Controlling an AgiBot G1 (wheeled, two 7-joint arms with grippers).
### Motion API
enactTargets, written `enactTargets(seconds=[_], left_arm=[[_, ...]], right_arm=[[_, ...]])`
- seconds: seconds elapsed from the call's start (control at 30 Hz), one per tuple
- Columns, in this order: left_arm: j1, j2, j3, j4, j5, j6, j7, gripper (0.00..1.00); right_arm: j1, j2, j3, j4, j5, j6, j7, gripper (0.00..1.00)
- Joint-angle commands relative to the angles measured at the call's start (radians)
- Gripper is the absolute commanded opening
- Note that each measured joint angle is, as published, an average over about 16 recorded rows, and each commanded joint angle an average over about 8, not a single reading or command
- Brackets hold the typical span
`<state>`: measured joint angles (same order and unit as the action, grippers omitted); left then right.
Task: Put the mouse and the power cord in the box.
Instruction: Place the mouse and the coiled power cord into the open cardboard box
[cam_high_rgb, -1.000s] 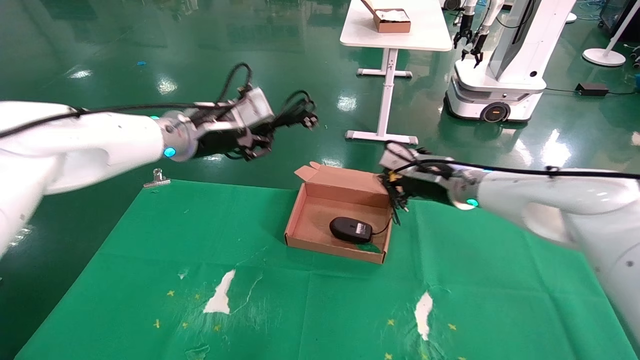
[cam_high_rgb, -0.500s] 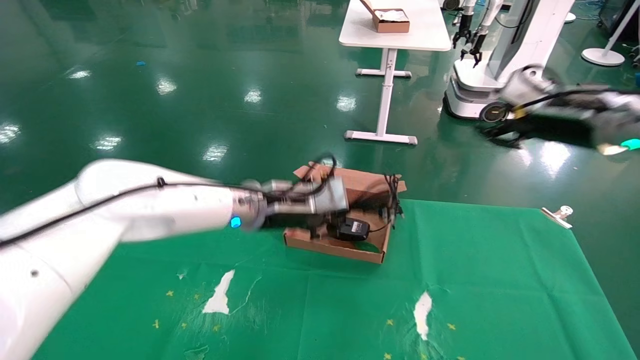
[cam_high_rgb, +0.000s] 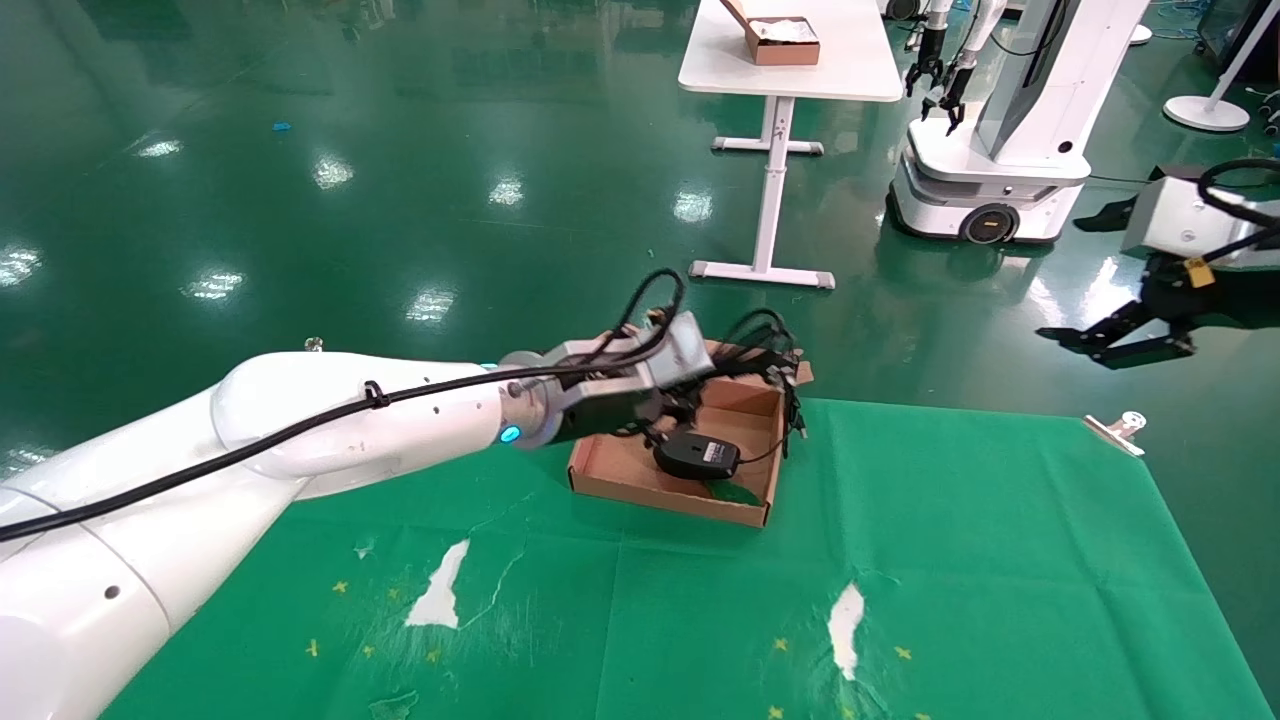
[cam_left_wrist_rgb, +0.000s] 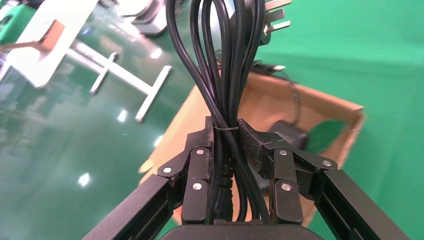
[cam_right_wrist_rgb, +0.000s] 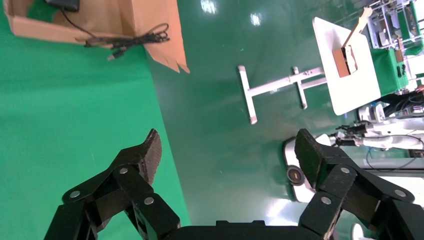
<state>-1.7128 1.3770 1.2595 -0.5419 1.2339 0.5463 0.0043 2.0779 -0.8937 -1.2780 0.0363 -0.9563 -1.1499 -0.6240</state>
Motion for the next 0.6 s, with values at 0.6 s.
enactTargets(seconds=[0.6], left_arm=[[0.026, -0.049, 0.041, -0.084, -0.042, -0.024, -0.104, 1.00]], right_arm=[[0.017, 0.012, 0.022, 0.045, -0.009, -0.043, 0.022, 1.00]])
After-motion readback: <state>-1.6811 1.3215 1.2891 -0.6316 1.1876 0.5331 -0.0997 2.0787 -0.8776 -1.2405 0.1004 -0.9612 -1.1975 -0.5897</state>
